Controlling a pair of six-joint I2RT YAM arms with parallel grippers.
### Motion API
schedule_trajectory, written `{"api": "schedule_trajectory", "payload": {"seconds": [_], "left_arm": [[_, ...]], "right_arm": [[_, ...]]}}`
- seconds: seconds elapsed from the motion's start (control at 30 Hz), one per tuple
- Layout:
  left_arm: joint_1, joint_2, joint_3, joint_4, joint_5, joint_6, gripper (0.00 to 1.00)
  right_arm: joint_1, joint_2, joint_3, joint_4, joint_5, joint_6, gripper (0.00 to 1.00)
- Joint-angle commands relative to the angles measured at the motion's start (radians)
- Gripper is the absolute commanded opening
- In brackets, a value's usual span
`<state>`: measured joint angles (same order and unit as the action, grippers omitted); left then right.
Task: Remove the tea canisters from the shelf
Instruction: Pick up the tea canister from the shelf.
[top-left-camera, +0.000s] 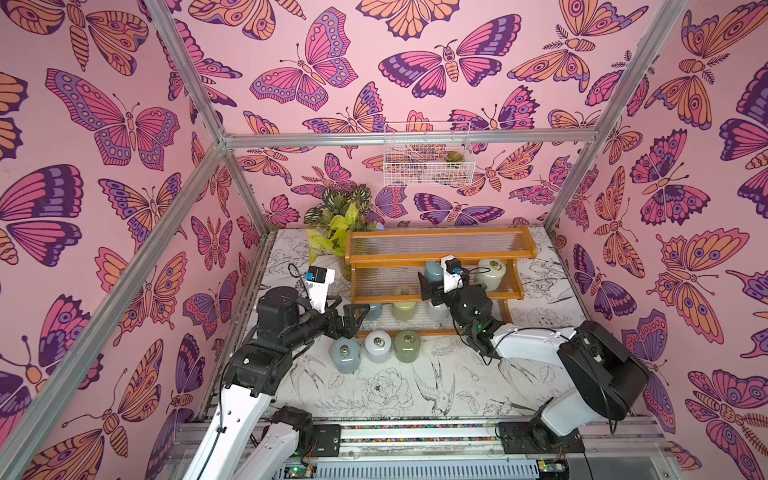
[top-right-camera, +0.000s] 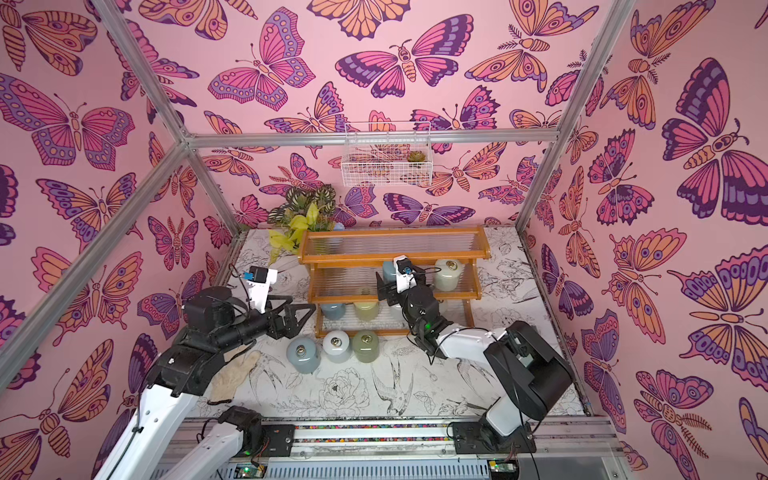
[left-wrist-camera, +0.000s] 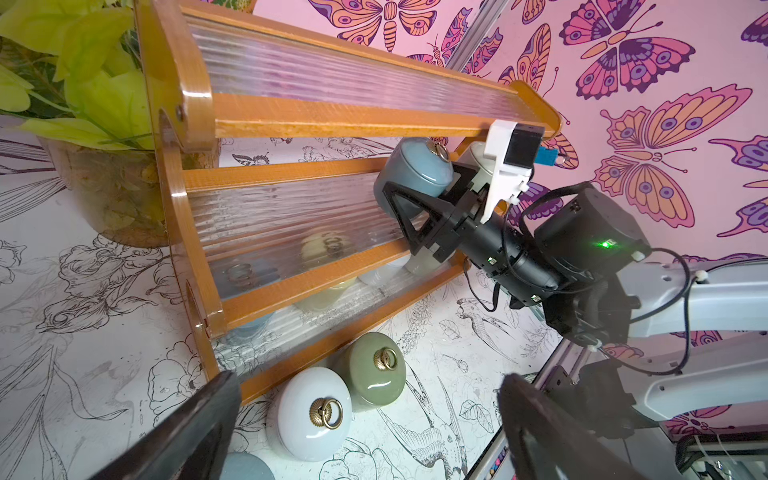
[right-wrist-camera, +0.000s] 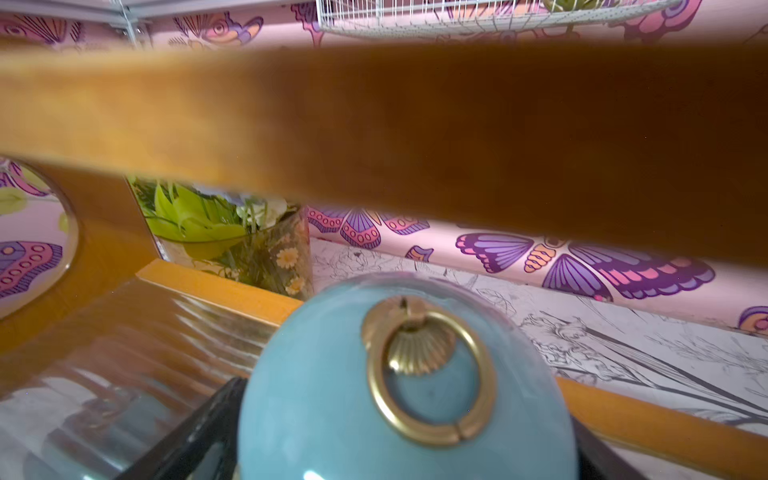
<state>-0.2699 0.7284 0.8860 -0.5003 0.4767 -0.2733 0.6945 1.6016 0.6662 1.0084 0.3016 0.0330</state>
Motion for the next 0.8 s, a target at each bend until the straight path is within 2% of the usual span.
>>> {"api": "schedule_trajectory", "payload": {"seconds": [0.0,0.13,0.3,0.6,0.77], "left_arm": [[-0.004,-0.002,0.008,0.016,0.025,0.019,1.00],[-0.003,0.002,0.011,0.014,0.028,0.025,1.00],[-0.003,0.002,0.013,0.013,0.026,0.033,1.00],[-0.004,0.003,0.001,0.011,0.025,0.041,1.00],[-0.003,-0.005,-0.004,0.011,0.011,0.041,1.00]], "right_arm": [[-0.012,0.045,0.027,0.039,0.019,0.008,0.99],[-0.012,0.073,0.032,0.064,0.043,0.010,1.00],[-0.012,0.083,0.031,0.078,0.046,0.011,0.90],[-0.011,0.064,0.028,0.079,0.018,-0.008,0.66],[-0.012,0.005,0.032,0.046,-0.053,-0.019,0.65]]}}
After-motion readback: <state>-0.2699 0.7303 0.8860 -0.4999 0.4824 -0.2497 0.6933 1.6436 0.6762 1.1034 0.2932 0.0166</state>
